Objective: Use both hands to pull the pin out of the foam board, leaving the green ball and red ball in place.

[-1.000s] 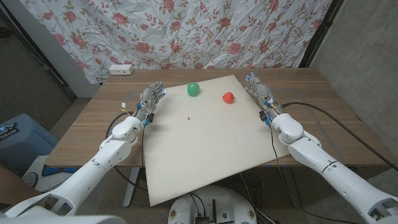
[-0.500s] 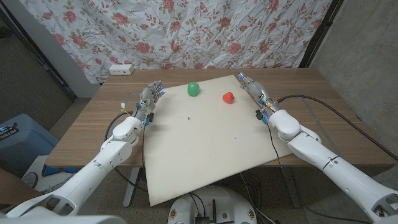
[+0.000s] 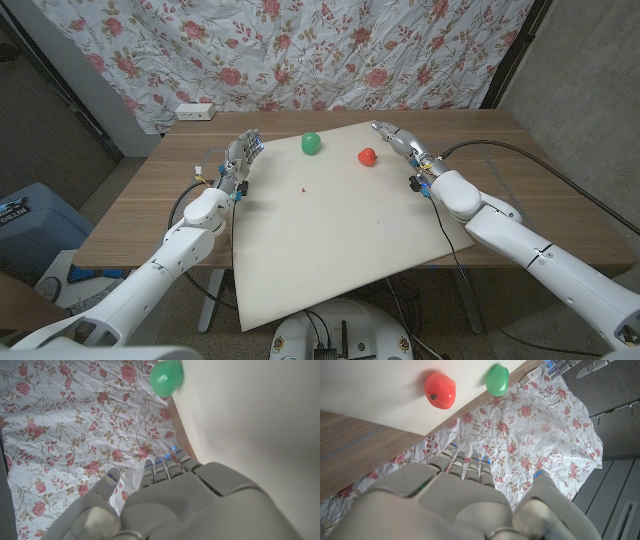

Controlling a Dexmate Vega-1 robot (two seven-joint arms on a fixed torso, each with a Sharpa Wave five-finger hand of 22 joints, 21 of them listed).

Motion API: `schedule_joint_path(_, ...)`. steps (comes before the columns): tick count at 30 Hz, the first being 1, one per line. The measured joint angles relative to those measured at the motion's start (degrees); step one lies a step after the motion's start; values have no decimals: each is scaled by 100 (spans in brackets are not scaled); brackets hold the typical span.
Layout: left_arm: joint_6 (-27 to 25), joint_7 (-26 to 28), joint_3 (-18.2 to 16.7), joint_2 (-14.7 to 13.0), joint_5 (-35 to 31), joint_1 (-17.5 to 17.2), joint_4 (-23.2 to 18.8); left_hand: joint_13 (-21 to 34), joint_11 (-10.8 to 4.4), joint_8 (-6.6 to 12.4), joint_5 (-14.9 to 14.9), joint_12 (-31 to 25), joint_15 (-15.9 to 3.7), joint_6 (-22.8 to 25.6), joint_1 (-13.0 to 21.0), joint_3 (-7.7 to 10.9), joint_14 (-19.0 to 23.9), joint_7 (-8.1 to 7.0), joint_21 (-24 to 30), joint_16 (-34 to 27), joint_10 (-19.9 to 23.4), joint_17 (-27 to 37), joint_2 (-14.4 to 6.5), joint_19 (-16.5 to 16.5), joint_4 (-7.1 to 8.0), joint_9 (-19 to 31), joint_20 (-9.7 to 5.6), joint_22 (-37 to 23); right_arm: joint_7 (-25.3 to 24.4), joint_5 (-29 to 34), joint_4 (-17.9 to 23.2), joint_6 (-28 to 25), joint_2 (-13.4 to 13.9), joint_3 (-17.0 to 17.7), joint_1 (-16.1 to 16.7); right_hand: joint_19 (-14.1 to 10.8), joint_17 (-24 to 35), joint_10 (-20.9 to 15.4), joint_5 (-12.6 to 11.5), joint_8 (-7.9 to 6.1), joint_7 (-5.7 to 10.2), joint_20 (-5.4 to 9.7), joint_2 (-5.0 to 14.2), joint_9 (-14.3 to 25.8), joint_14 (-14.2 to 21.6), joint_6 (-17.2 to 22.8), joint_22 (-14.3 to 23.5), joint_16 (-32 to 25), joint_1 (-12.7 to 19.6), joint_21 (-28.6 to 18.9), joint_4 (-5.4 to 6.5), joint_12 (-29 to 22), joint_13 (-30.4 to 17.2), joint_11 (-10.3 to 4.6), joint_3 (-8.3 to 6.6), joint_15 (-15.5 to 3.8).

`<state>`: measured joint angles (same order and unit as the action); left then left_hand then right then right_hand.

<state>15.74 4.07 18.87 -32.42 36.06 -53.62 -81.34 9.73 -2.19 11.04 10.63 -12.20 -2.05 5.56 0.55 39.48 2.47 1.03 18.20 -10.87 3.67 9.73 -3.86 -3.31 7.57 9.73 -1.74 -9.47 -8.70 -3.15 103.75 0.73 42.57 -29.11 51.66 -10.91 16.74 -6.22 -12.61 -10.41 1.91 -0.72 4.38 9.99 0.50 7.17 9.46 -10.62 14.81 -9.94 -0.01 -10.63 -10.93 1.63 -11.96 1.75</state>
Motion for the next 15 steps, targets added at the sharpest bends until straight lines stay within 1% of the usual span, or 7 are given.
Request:
schedule_joint_path(3, -11, 40, -3, -2, -13, -19, -35, 0, -6, 0, 0, 0, 0, 0, 0, 14, 0, 0, 0, 0, 12, 0, 0, 0, 15, 0, 0, 0, 8, 166, 130, -146, 54, -66, -23, 0, -26, 21, 14, 0, -6, 0, -94, 0, 0, -77, 0, 0, 97, 0, -51, 0, 0, 21, -16, 0)
schedule_joint_path(4, -15, 49, -3, -2, -18, -23, -42, 0, -5, 0, 0, 0, 0, -1, 0, 15, 0, 0, 0, 0, 12, 0, 0, 0, 15, 0, 0, 0, 9, 212, 157, -184, 67, -80, -28, 0, -26, 23, 14, 0, 14, 0, -44, 0, -8, -97, 0, 0, 150, 0, -73, 0, 0, 23, -20, 8)
schedule_joint_path(7, -26, 78, -3, -2, -36, -29, -66, 0, -5, 0, 0, 0, 0, 42, 0, 15, 0, -18, -24, 0, 11, 0, 0, 0, 14, 0, 0, 0, 20, 442, 295, -354, 126, -158, -61, 15, -53, 77, 14, 0, 15, -16, -37, 4, -31, -137, 0, 0, 158, 0, -129, 0, 0, 32, -31, 31)
schedule_joint_path(10, -34, 94, -3, -2, -50, -30, -80, 0, -7, 0, 0, 0, 0, 51, 0, 14, 0, -10, -24, 0, 13, 0, 0, 0, 14, 0, 0, 0, 56, 637, 416, -504, 170, -226, -99, 84, -78, 179, 59, 0, 23, -2, -82, 30, -71, -171, 0, 0, 203, 0, -199, 27, 0, 47, -40, 71)
schedule_joint_path(12, -38, 102, -3, -3, -60, -30, -88, 0, -26, 0, 0, 0, 0, 50, 0, 14, 0, -10, -24, 0, 32, 0, 0, 0, 14, 0, 0, 0, 86, 743, 482, -584, 191, -271, -128, 126, -101, 233, 63, 0, 5, -40, -85, 30, -131, -209, 0, 0, 205, 0, -248, 27, 0, 28, -43, 107)
schedule_joint_path(13, -42, 111, -2, -5, -68, -30, -97, 0, -26, 0, 0, 0, 0, 50, 0, 14, 0, -10, -24, 0, 32, 0, 0, 0, 14, 0, 0, 0, 116, 835, 531, -649, 206, -310, -152, 176, -106, 251, 63, 0, 18, -28, -151, 30, -157, -222, 0, 0, 274, 0, -274, 27, 0, 43, -59, 93)
schedule_joint_path(15, -45, 117, -1, -6, -73, -31, -103, 0, -26, 0, 0, 0, 0, 50, 0, 14, 0, -10, -24, 0, 32, 0, 0, -22, 14, 0, 22, 0, 158, 960, 568, -723, 223, -367, -192, 174, -129, 330, 89, 0, 45, -30, -106, 30, -217, -250, 0, 0, 316, 0, -332, 27, -1, 39, -78, 112)
